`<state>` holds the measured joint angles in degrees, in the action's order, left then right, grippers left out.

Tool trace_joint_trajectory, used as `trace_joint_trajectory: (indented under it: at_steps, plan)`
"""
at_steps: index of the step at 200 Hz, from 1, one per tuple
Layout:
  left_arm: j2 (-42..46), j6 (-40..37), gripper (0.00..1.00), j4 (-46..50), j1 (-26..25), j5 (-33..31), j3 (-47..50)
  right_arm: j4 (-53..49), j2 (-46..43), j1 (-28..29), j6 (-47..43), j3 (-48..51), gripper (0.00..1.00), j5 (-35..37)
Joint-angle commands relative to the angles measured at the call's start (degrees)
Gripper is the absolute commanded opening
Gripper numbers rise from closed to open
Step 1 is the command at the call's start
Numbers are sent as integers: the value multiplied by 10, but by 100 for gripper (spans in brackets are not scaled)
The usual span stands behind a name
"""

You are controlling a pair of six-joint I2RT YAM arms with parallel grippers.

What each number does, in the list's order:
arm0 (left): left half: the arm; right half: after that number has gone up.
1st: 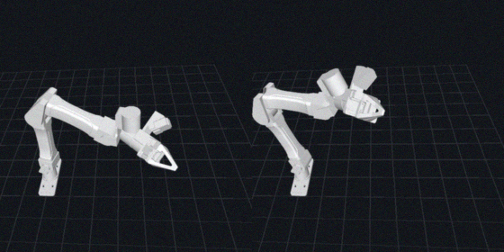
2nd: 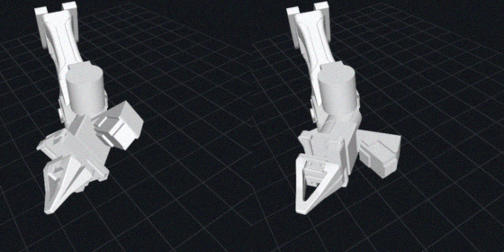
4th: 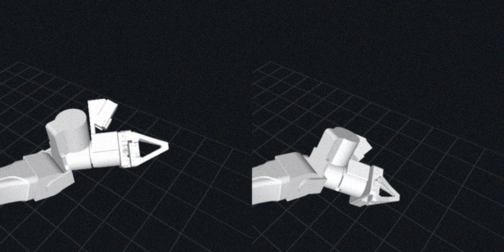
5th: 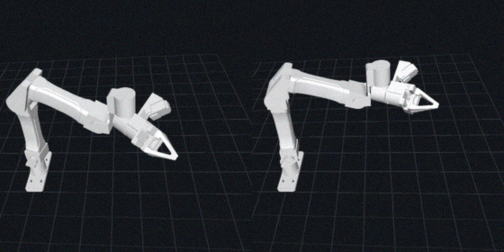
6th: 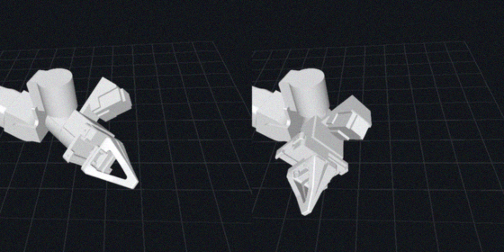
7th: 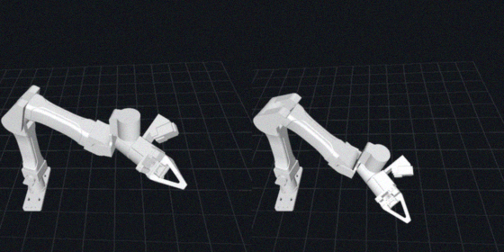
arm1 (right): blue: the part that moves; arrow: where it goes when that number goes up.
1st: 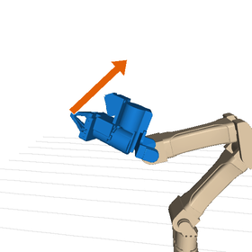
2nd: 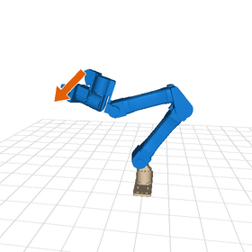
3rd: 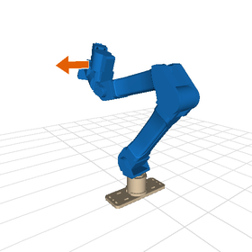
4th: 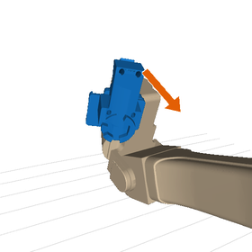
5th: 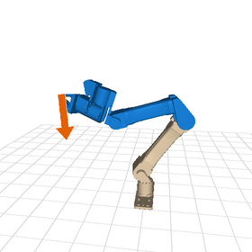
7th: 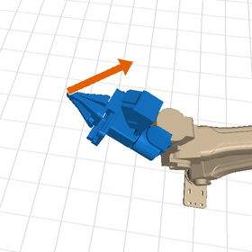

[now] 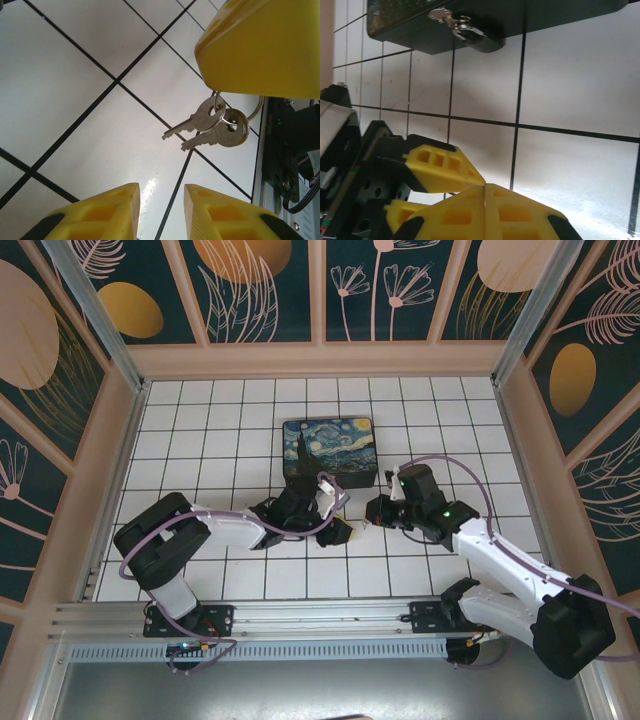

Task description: Unlock a padlock with a key

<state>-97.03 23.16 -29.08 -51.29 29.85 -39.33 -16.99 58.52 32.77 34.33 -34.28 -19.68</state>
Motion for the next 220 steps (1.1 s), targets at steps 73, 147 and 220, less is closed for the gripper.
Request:
trace_joint_trajectory:
  at_steps: [73,147,220]
  plan:
    - [11,-8,25,-105,2,40,20,10,-10,-11,-5,-27,9,-79]
    - [28,-40,20,-113,4,13,47,26,-8,-30,0,-28,10,-119]
    - [42,-55,23,-130,12,20,55,33,4,-34,6,-36,11,-135]
